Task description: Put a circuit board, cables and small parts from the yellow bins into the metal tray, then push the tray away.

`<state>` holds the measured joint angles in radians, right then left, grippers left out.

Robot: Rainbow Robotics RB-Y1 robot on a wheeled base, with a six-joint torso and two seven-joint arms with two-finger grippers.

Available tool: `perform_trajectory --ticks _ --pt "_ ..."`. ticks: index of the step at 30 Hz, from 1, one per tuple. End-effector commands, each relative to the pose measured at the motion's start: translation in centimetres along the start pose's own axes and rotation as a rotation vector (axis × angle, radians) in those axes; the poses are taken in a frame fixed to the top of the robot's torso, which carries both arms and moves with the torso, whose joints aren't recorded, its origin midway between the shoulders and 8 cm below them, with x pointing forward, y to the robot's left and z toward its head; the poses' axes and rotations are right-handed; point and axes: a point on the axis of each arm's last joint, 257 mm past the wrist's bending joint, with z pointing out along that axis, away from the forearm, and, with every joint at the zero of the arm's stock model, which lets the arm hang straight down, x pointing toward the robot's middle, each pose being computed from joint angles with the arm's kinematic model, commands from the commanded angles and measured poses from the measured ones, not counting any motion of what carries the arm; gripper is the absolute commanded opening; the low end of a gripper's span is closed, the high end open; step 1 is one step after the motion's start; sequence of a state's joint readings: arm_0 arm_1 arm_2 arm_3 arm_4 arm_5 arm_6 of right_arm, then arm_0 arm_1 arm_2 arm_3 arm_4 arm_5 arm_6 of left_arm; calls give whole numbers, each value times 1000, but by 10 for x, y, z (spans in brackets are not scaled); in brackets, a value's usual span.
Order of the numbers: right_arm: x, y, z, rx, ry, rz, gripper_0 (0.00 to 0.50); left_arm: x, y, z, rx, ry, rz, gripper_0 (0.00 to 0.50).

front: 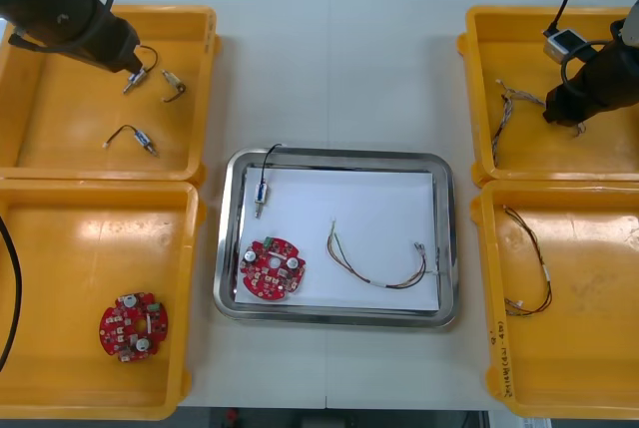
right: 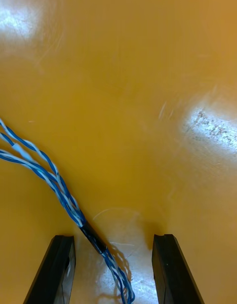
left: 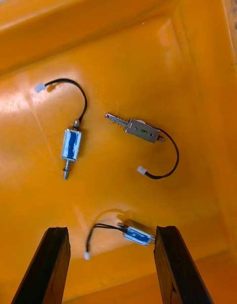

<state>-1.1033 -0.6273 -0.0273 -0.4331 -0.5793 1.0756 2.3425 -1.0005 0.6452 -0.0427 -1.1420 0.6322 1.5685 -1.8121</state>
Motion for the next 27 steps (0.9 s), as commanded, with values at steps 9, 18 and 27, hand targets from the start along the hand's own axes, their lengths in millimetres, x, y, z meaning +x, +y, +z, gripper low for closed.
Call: perform_trajectory --ticks 9,18,27 --pt "18 14 18 -32 -2 13 0 -53 40 -7 -42 -193 101 500" --pt "13 14 11 -41 -3 -4 0 -61 42 22 -46 -260 147 500" --pt "-6 10 -40 -87 16 -45 0 -61 33 43 -26 -284 158 500"
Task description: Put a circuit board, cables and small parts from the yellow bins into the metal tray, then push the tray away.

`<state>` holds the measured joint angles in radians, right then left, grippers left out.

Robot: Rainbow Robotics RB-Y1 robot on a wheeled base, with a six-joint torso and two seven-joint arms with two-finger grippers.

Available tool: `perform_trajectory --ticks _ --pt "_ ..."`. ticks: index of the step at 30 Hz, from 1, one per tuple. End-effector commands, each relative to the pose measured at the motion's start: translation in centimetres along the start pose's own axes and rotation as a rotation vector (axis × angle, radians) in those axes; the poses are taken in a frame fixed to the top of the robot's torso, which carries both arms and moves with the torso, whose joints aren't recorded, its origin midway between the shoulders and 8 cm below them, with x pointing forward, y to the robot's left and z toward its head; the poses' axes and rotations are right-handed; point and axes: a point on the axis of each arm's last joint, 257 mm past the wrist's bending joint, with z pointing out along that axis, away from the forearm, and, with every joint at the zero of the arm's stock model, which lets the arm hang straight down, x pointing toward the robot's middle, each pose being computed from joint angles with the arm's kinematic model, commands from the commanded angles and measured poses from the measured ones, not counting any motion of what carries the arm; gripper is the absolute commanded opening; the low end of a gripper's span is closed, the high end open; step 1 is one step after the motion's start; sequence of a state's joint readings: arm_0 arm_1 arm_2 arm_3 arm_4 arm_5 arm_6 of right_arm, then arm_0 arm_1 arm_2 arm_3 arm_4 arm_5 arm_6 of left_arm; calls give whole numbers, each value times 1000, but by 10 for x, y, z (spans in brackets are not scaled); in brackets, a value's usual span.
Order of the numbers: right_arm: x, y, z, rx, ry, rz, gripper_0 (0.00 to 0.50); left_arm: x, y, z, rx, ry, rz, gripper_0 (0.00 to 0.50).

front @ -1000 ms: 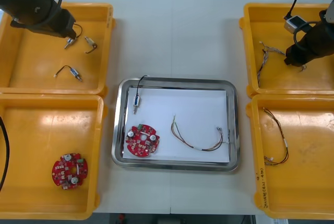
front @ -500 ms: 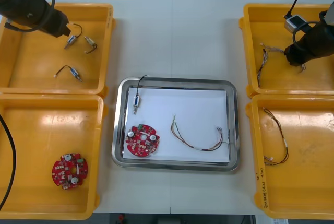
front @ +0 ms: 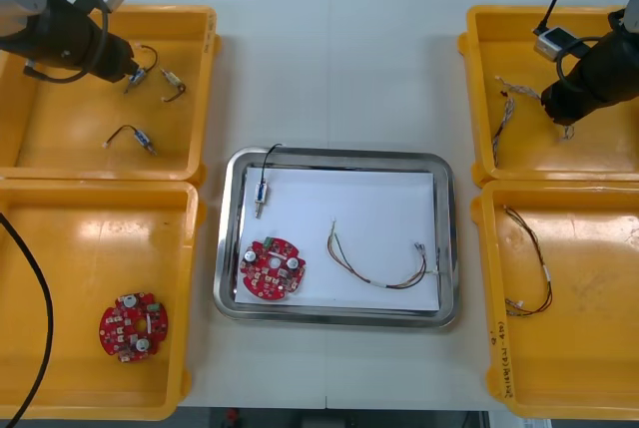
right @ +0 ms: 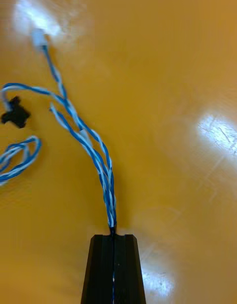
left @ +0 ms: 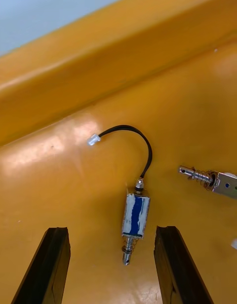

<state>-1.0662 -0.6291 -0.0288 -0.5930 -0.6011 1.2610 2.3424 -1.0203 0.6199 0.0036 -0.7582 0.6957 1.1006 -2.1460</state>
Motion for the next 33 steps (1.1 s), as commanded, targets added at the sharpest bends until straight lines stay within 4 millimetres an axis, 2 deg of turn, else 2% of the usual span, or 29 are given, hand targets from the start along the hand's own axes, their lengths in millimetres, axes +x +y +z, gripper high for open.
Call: perform_trajectory --ticks 1,5,12,23,28,31,33 --pt "0 -13 -29 -9 -17 17 0 -47 -12 -11 5 -83 91 500" --pt "-4 -15 -51 -21 -16 15 0 -48 -20 -1 2 -105 89 500" --pt "-9 -14 -93 -18 10 -3 0 -45 -18 2 -13 -101 108 500" --pt "-16 9 -166 -8 42 23 0 -26 -13 12 -29 -89 123 500" --pt "-46 15 -191 40 -51 -42 0 -16 -14 18 -32 -84 123 500" --pt "-64 29 -200 52 -98 -98 0 -9 -12 24 -40 -88 129 500" --pt "-77 45 -203 34 -132 -147 0 -4 -13 27 -41 -83 130 500"
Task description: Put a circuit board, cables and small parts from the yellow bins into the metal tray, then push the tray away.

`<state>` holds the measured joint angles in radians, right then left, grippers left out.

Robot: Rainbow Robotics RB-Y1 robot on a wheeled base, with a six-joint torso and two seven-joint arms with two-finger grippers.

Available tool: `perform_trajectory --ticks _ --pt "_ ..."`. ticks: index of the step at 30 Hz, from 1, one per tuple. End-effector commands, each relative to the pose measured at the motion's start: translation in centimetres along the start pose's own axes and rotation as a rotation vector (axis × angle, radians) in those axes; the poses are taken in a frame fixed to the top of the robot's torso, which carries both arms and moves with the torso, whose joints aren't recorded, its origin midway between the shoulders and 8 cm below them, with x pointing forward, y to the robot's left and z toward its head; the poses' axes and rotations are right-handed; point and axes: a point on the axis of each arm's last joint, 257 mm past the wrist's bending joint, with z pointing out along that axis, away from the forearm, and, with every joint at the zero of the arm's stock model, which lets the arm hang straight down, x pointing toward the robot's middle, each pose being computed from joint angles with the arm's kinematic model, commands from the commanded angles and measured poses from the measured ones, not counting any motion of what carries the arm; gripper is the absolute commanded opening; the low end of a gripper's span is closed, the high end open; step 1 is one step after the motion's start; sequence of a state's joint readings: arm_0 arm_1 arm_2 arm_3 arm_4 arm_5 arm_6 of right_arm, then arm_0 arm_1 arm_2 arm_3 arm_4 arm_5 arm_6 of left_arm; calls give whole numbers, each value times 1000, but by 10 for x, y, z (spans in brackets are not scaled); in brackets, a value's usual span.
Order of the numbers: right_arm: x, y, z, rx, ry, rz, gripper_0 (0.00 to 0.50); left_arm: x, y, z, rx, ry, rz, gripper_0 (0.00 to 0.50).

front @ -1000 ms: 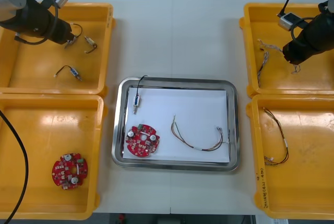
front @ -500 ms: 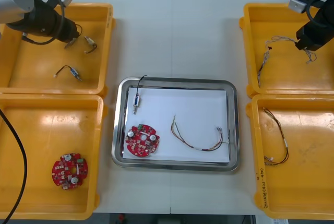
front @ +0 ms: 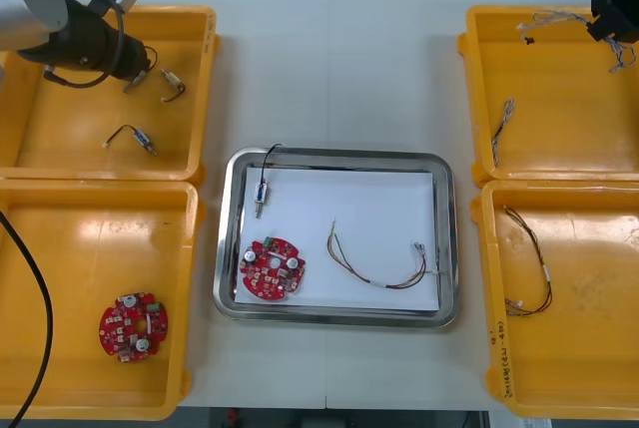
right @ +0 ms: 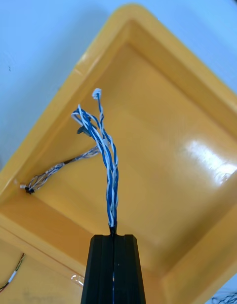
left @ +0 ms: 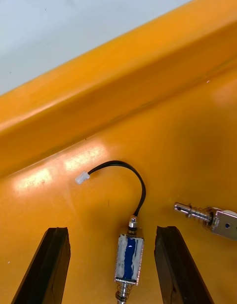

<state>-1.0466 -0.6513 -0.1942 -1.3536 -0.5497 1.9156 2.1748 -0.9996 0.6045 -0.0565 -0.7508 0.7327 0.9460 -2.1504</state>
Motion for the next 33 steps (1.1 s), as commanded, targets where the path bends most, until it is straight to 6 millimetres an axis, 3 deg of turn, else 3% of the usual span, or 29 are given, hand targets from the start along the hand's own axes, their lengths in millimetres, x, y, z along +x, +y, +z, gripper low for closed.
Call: perform_trajectory --ticks 1,12,13,14,16,27,33 --pt "-29 16 -21 6 -90 -60 0 15 -11 11 6 7 103 500" --pt "-74 106 -19 -71 -151 -328 0 26 -19 19 9 14 104 500" --pt "-76 111 -18 -72 -153 -346 0 26 -19 19 6 13 104 460" --pt "-77 120 -16 -74 -155 -366 0 25 -19 20 3 12 108 223" --pt "-77 131 -13 -74 -158 -391 0 25 -19 20 2 11 103 0" --pt "-54 197 13 -103 -128 -557 0 21 -12 14 4 -1 71 0" --pt "-45 238 36 -125 -82 -642 0 12 -2 -7 12 17 57 0"
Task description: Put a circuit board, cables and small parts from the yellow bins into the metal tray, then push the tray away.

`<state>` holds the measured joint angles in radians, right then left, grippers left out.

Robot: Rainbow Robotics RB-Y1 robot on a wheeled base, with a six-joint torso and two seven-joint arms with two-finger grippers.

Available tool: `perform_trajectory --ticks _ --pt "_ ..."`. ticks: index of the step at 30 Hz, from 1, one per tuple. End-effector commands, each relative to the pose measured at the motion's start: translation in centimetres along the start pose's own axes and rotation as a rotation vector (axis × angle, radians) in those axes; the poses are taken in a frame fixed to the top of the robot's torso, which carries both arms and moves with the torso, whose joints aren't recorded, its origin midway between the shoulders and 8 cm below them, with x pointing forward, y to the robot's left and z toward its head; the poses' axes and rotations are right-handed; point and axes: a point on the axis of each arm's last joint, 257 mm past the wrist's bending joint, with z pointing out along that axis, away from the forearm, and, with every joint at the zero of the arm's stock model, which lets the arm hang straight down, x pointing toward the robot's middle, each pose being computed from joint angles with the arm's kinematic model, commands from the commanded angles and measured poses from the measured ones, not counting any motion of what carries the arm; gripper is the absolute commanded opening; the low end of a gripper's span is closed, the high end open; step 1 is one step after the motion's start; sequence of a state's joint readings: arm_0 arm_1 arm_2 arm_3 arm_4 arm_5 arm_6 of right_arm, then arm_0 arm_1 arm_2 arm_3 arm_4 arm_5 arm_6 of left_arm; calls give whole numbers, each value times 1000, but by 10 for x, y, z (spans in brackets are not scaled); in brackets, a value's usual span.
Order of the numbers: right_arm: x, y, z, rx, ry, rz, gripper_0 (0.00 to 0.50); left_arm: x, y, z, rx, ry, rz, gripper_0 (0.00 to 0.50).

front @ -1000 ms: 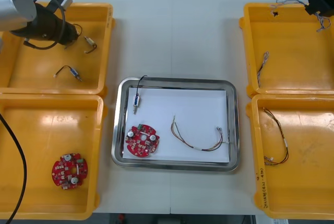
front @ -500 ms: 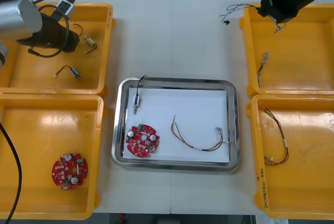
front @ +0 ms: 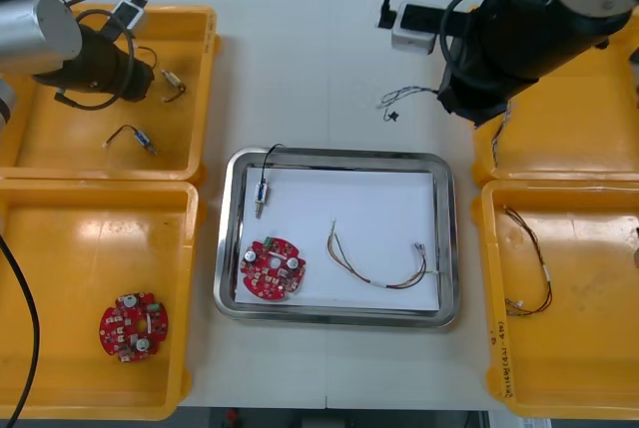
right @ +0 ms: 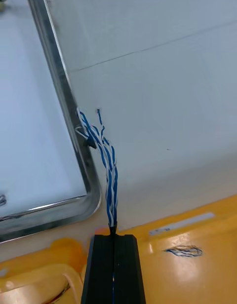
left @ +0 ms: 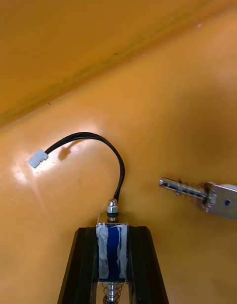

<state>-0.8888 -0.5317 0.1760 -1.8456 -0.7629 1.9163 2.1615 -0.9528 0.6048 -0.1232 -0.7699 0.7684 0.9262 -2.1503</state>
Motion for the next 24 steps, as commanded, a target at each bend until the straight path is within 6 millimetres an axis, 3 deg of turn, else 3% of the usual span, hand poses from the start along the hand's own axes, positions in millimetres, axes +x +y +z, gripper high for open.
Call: perform_trajectory --ticks 1,13,24 --pt "-18 35 20 -24 16 -54 0 -15 14 -24 -6 -12 20 0" --pt "12 89 66 -110 97 -77 0 -28 8 -63 3 34 -31 0" --pt "-9 107 94 -75 81 -134 0 -27 -20 -90 11 55 -87 0"
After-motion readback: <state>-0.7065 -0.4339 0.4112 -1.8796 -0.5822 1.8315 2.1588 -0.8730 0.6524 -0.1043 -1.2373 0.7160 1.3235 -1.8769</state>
